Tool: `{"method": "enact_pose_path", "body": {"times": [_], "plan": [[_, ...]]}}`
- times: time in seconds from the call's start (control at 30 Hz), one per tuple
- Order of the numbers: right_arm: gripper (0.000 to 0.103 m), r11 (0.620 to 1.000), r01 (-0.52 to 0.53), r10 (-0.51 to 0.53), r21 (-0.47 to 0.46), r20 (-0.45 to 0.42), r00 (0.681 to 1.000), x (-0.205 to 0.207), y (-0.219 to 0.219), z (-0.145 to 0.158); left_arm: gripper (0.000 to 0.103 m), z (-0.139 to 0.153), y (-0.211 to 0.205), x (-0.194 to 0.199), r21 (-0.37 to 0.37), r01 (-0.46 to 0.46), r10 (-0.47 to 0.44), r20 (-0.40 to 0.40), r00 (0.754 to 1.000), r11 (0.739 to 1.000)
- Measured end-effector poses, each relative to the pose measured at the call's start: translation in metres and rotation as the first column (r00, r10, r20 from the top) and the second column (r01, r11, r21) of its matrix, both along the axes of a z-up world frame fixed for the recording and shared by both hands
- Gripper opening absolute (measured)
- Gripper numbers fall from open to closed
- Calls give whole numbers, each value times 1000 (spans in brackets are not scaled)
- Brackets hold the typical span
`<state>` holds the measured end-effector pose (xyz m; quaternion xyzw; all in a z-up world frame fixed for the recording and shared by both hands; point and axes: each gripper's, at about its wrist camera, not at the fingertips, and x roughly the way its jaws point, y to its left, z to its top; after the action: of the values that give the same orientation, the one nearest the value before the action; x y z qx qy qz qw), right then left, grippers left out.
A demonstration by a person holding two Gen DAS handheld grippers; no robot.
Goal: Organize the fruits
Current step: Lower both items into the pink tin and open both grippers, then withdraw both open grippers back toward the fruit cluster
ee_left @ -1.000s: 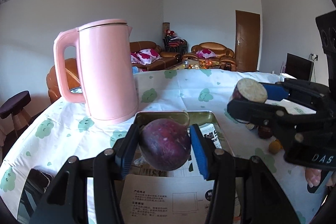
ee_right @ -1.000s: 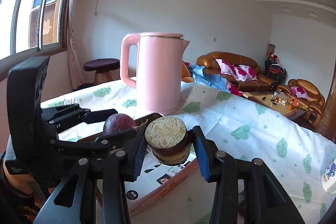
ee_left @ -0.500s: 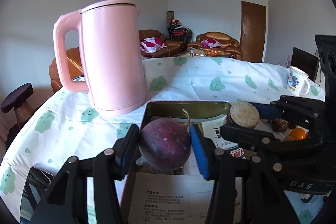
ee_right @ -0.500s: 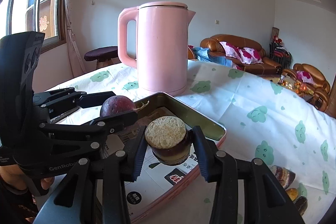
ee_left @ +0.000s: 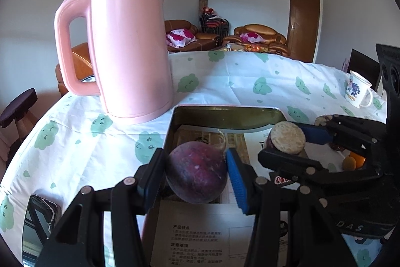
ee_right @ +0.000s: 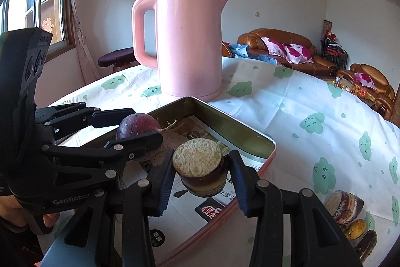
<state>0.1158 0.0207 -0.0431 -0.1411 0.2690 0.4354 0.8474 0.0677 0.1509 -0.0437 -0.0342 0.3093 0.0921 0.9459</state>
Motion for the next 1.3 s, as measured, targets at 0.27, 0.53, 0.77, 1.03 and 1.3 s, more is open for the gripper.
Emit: {"method": "enact_pose_path", "body": {"times": [0.27,0.53,0.77,1.03,1.3], "plan": [[51,999,24,-24,-24,-29,999,6,2,-4,52,2,-1,-4,23,-24,24,19,1000,999],[64,997,79,-80,23,51,996,-11,-31,17,80,20,-7,-36,-32,-50,54,156,986,998],[65,982,190,-191,19,122,974,-31,-107,35,90,37,-46,-55,-44,24,-13,237,971,999],[65,920,389,-391,50,58,919,-25,-207,23,90,32,-107,-41,-10,164,-158,197,968,986],[65,938,345,-345,27,48,937,-38,-216,11,90,20,-137,-24,-6,206,-203,143,969,978]]}}
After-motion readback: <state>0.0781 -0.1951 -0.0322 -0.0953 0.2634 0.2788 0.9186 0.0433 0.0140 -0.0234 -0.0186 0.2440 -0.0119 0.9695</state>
